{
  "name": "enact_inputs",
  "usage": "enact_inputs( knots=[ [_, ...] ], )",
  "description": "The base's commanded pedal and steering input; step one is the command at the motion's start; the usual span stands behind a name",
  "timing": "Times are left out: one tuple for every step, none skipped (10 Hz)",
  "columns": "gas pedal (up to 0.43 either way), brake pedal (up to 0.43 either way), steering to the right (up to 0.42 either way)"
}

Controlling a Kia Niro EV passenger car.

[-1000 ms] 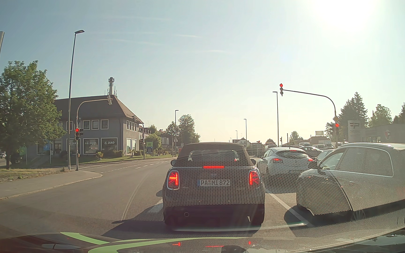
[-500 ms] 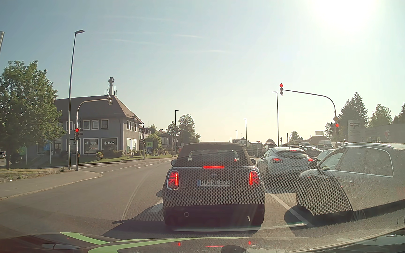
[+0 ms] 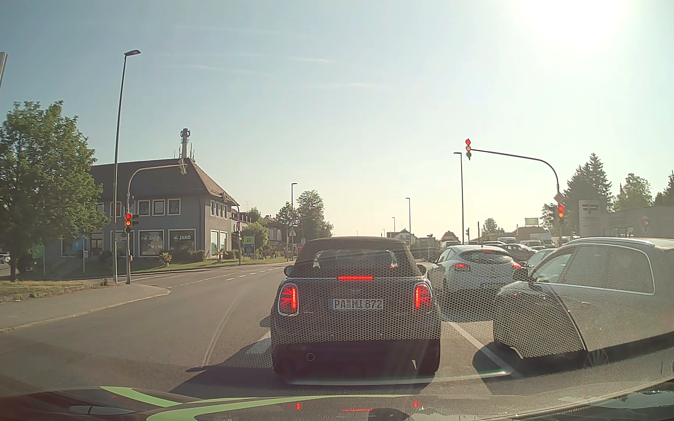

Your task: Follow the waypoints while adhering to traffic rules and regulations

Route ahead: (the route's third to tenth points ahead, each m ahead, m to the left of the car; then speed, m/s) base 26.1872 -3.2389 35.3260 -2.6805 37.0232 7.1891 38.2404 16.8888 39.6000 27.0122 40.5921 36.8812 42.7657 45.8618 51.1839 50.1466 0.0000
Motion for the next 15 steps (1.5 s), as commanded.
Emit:
enact_inputs(
  knots=[
    [0.0,0.293,-0.005],
    [0.0,0.293,-0.005],
    [0.0,0.299,-0.005],
    [0.0,0.299,-0.005],
    [0.0,0.299,-0.005],
    [0.0,0.299,-0.005],
    [0.0,0.293,-0.005],
    [0.0,0.293,-0.005],
    [0.0,0.299,-0.005],
    [0.0,0.299,-0.005],
    [0.0,0.293,-0.005],
    [0.0,0.293,-0.005],
    [0.0,0.293,-0.005],
    [0.0,0.293,-0.005],
    [0.0,0.293,-0.005]
  ],
)
